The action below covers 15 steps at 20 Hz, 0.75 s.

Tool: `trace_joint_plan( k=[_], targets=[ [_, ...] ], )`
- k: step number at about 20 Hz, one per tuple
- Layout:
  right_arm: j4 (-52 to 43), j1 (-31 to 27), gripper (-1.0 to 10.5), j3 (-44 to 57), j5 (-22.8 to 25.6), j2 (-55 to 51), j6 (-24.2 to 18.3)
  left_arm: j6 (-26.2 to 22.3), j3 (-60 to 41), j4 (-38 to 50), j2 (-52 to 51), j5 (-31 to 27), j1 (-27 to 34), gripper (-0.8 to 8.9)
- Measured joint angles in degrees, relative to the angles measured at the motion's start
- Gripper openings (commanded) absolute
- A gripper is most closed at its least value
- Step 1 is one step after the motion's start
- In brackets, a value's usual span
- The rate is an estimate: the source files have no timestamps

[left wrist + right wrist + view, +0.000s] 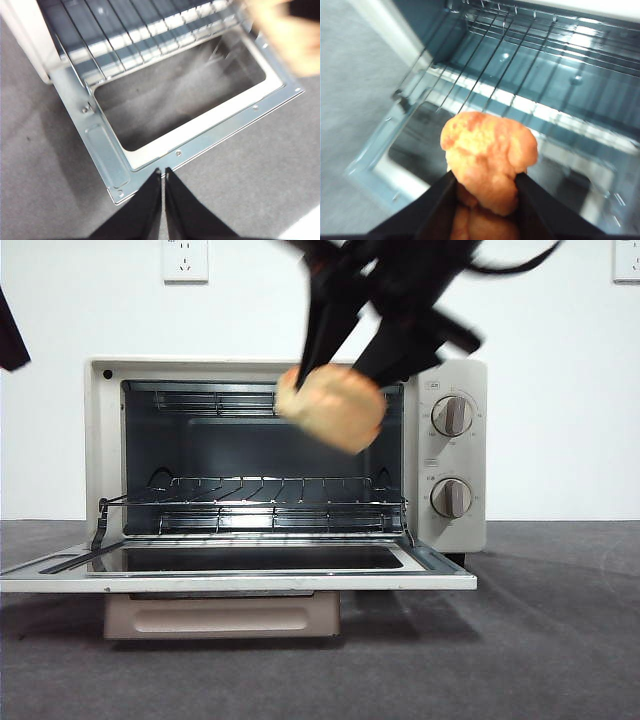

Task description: The left arm flap open the oven, the right arm pick bread and place it into oven, the left arm flap close the oven

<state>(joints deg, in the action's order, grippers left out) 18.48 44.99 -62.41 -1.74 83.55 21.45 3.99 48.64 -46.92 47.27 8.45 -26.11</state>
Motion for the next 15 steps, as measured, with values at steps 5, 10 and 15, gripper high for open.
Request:
trace_joint_plan(
  k=[5,10,15],
  targets=[
    [-3.72,0.02,1.5,-8.09,2.1,11.67,1.05,0.0,0.0,-0.22,-3.13,0.0,0.0,0.16],
    [-8.81,0.0,1.5,-11.04,5.9,16.85,3.43,0.0,0.0,-0.72,-3.52,0.0,0.0,0.16],
    [-11.47,0.0,1.5,-11.06,10.62,19.21,4.98,-0.02,0.0,-0.92,-3.67,0.0,0.0,0.16]
  ],
)
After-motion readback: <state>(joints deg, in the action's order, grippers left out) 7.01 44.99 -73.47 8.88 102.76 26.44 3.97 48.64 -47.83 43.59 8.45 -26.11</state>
